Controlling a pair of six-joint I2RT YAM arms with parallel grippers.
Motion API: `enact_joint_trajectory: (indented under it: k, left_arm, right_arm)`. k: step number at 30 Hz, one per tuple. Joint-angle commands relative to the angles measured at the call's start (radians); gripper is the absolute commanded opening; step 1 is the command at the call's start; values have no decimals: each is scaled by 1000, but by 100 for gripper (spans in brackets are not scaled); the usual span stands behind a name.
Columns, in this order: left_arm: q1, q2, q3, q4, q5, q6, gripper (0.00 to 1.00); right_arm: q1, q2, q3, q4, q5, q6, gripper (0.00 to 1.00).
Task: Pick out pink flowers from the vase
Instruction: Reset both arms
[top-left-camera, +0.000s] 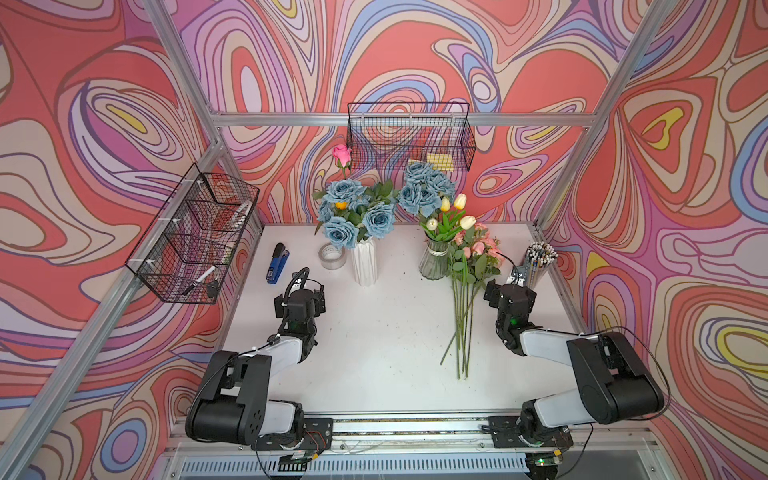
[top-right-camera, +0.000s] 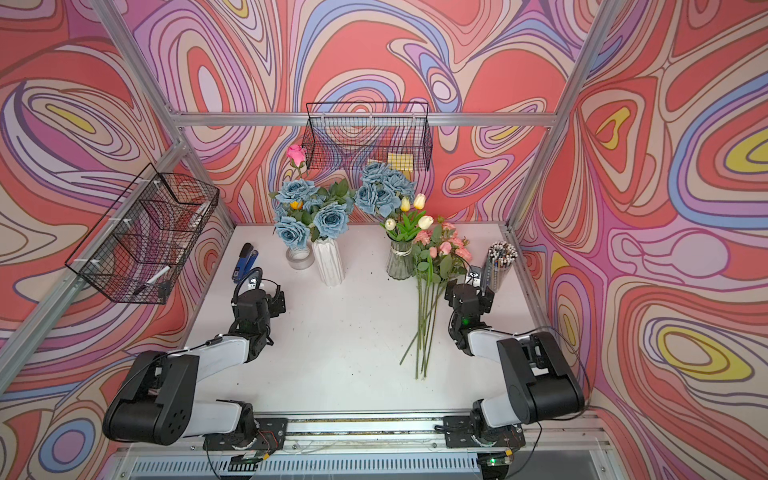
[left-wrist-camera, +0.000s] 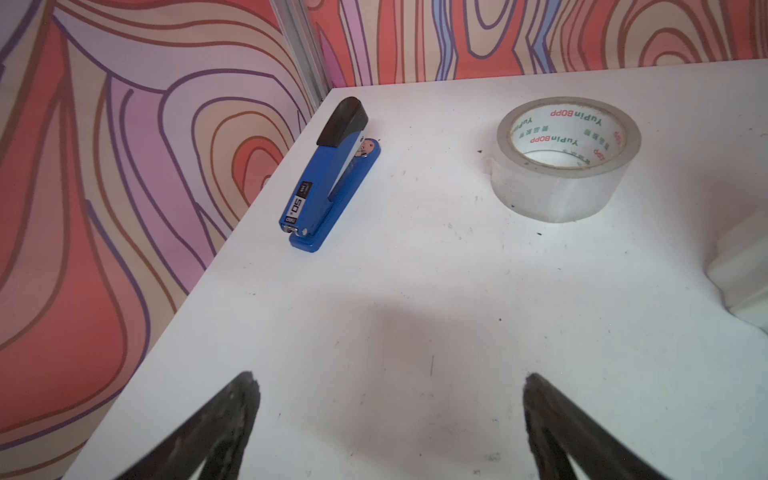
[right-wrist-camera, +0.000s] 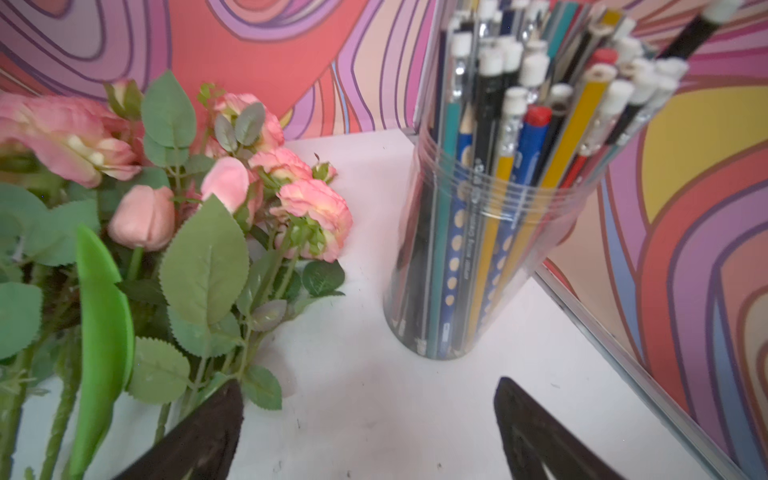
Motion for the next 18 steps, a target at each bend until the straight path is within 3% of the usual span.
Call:
enact_joint_trajectory:
  k: [1,8,11,14,18]
  left_arm:
    - [31,23,-47,222,56,-18,100]
    - [55,98,-76,328,156,-10,100]
    - [55,148,-58,343,188,7,100]
    - [55,139,0,218,230,21,100]
    - [56,147,1,224,239,22,100]
  right_arm:
    - [1,39,-57,283,-19,-75,96]
    - [-1,209,-137,651,-52,-137,96]
    - [-9,187,-89,509,-112,-130,95]
    - [-15,190,-91,518,-117,-124,95]
    - [-16,193,-95,530,-122,-126,95]
